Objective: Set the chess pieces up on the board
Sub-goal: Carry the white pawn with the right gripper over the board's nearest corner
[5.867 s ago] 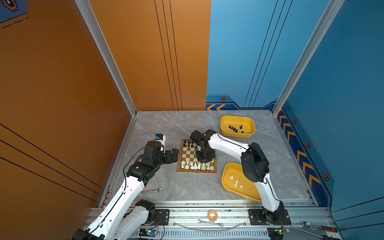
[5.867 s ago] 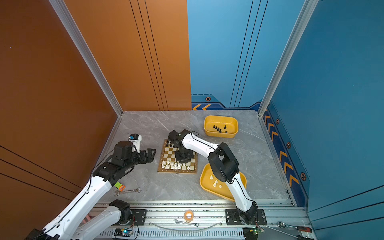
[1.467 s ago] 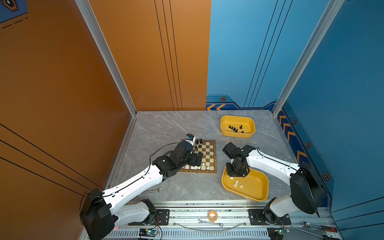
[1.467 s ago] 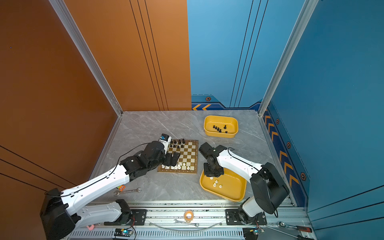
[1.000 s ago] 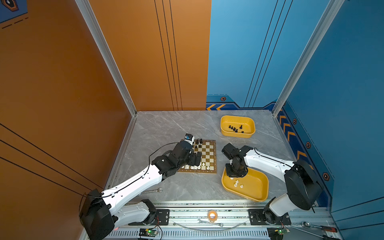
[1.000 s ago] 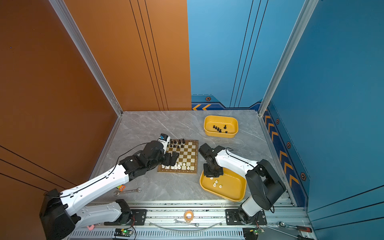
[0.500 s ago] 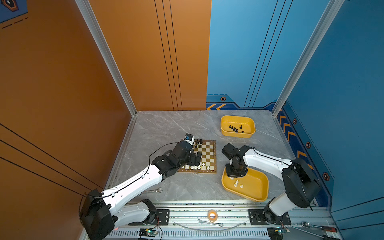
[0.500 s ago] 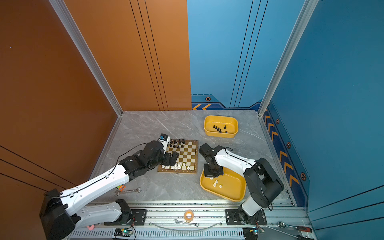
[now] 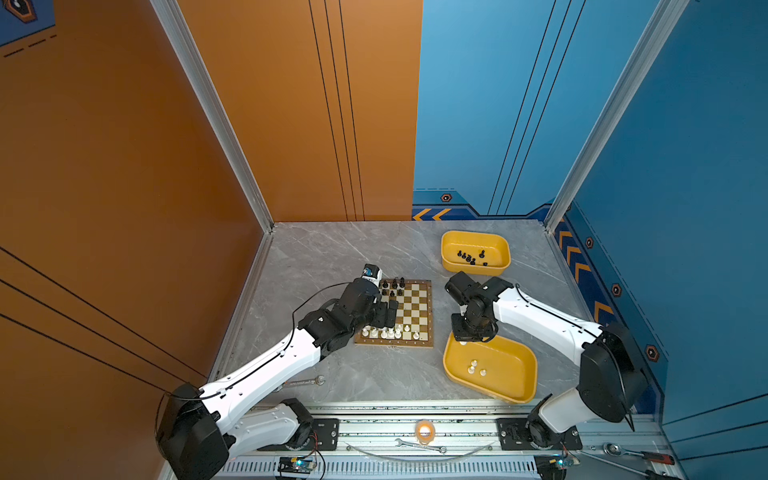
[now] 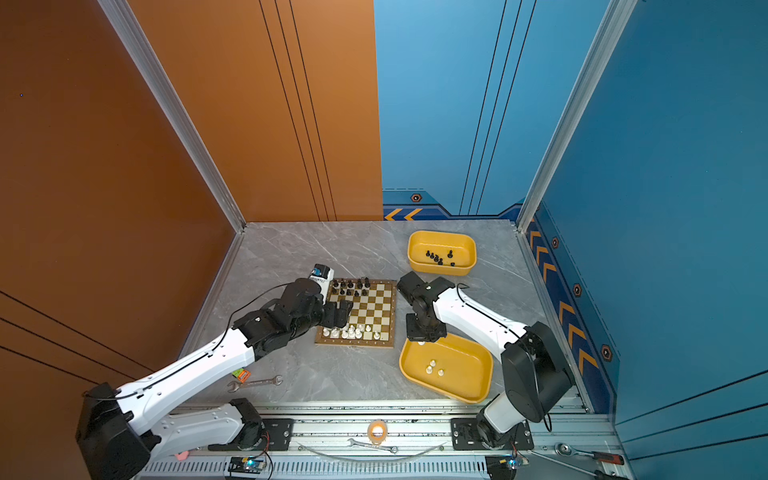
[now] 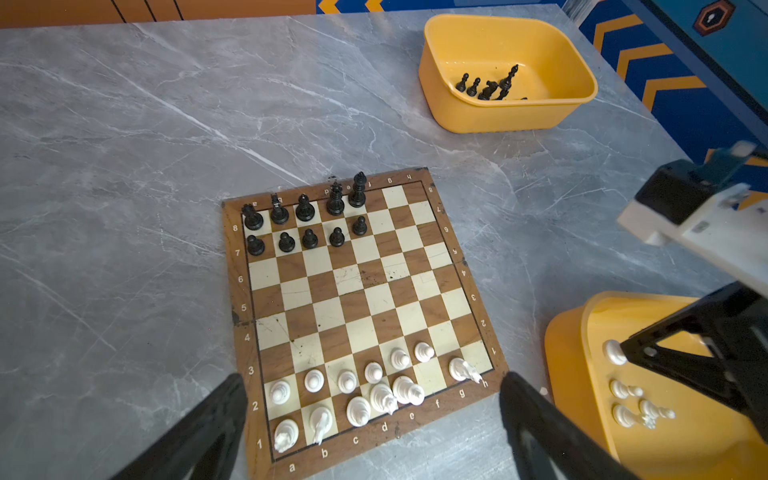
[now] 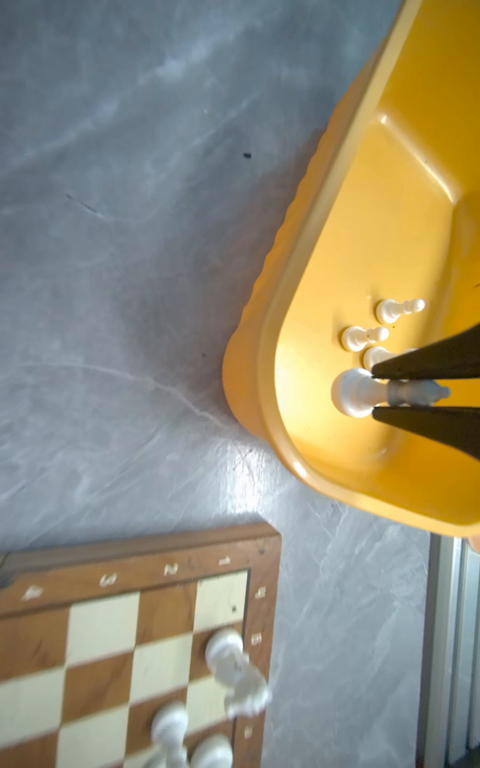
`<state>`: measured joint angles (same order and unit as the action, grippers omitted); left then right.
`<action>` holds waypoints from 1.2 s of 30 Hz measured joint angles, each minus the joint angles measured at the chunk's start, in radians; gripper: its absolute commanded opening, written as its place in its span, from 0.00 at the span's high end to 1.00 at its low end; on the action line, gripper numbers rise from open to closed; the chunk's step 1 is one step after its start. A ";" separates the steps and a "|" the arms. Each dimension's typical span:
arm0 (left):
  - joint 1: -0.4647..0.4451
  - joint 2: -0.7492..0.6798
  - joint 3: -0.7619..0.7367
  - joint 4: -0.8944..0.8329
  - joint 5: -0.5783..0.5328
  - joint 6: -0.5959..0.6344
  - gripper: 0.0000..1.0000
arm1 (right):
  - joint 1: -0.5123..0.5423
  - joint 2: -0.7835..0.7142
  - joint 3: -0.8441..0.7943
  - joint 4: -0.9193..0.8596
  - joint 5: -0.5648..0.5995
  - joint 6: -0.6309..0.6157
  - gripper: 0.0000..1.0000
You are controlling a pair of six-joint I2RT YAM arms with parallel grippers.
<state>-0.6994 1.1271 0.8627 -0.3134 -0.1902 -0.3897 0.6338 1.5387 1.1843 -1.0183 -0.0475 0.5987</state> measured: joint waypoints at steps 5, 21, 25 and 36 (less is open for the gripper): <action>0.032 -0.029 -0.031 0.003 0.007 0.000 0.04 | 0.002 0.016 0.143 -0.059 0.008 -0.008 0.93; 0.131 -0.183 -0.129 0.002 0.016 0.000 0.04 | 0.079 0.271 0.378 -0.110 0.018 -0.050 0.93; 0.152 -0.185 -0.134 -0.003 0.027 0.000 0.04 | 0.105 0.289 0.399 -0.115 0.018 -0.050 0.93; 0.199 -0.226 -0.140 -0.042 0.073 0.001 0.04 | 0.158 0.386 0.412 -0.118 0.013 -0.050 0.93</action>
<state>-0.5003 0.9012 0.7227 -0.3557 -0.1173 -0.3885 0.7918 1.9247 1.5967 -1.1362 -0.0345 0.5491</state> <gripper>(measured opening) 0.958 0.112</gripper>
